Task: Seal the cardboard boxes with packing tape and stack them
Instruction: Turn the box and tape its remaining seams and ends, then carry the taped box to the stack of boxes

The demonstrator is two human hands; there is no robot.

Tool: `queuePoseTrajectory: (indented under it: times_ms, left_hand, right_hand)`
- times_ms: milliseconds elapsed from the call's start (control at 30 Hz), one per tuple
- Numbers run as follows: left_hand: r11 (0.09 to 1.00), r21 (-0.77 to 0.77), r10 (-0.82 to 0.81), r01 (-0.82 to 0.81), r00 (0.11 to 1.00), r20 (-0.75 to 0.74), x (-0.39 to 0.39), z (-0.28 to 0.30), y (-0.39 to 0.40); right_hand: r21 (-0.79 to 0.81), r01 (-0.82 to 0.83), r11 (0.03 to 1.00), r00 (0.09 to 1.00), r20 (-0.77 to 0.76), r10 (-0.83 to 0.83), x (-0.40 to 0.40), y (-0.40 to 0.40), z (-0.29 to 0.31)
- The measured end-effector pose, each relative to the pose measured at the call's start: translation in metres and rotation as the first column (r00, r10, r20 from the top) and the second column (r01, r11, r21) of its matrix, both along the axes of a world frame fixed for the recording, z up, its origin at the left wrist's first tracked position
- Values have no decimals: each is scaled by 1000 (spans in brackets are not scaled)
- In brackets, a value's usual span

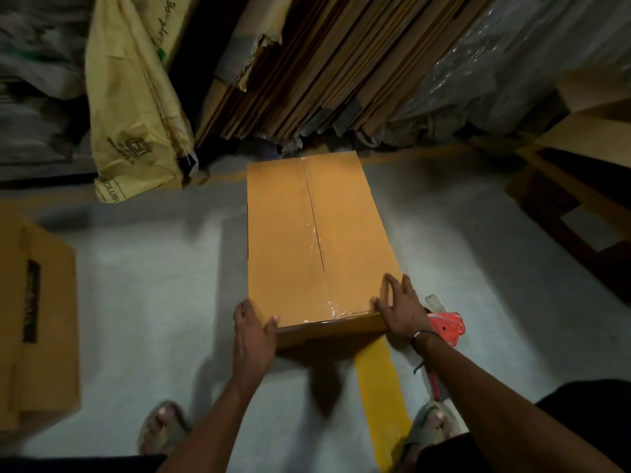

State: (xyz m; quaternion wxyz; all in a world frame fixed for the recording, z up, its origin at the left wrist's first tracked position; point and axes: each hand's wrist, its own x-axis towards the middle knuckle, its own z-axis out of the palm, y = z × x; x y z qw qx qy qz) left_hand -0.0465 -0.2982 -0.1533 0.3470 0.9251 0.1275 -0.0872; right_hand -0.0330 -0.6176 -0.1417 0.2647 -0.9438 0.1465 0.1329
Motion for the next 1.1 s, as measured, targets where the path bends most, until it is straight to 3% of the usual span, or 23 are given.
queuePoseTrajectory:
  times_ms: [133,267,500,633,900,1100]
  left_hand:
    - [986,-150,38,-67,981,-192,38,1,8]
    - [950,-277,90,-142,977,-191,80,-4,14]
    - [872,-450,117,-191,976,-186,146,-35,32]
    - [866,-477,95,-153,985,-142,148,-36,32]
    - [863,-488,125,-129,991,-41,113,13,43]
    - [868,-490,113,-81,993,36,67,97,41]
  right_hand:
    - [145,190,971,982,-15,-190,23,-3,1]
    - [300,322,898,946,-63,-318,56,-8,2]
    - [551,327,767,945,-196,-263,115,-37,-28]
    - [572,320,755,947,-214,-239,119,-44,-36]
    - [613,256,747,965,-120,-231,86,-27,20]
    - [602,153,784,980,7,-197,32,-34,120]
